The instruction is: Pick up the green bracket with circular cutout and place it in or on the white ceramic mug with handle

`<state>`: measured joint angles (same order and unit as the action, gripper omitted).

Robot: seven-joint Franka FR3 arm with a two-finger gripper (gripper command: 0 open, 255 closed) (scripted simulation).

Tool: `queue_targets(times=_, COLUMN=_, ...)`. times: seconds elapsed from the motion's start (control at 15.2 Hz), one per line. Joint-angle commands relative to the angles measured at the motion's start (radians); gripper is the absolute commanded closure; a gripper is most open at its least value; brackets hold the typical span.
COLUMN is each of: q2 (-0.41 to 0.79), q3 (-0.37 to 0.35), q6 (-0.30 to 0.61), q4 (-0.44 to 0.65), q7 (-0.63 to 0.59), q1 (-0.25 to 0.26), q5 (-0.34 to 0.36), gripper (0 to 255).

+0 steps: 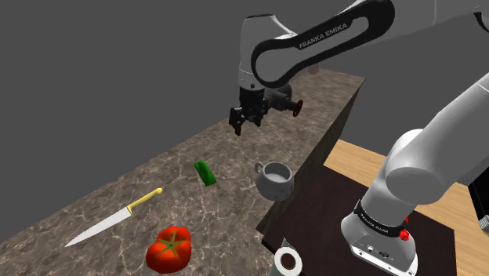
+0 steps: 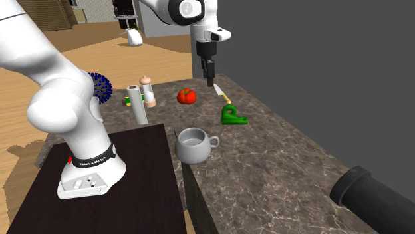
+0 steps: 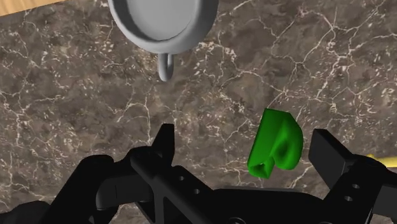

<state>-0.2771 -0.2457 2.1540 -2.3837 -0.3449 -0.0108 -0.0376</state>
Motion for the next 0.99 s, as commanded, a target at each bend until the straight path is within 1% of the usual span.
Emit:
queue_targets(times=0.0, q2=0.077, q3=-0.02, q6=0.051, q4=0.025, q7=-0.047, q1=-0.003, q5=0.017, gripper=0)
queue_targets(times=0.26, q2=0.236, q3=-0.049, q6=0.136, q4=0.092, q7=-0.146, q1=-0.006, q5=0.071, gripper=0)
queue_targets(times=0.46, q2=0.358, q3=-0.056, q6=0.186, q4=0.157, q7=-0.223, q1=0.001, q5=0.124, gripper=0)
queue_targets(times=0.66, q2=0.481, q3=-0.051, q6=0.222, q4=0.235, q7=-0.298, q1=0.019, q5=0.178, gripper=0)
queue_targets(times=0.92, q2=0.643, q3=-0.026, q6=0.251, q4=0.359, q7=-0.382, q1=0.057, q5=0.239, gripper=0)
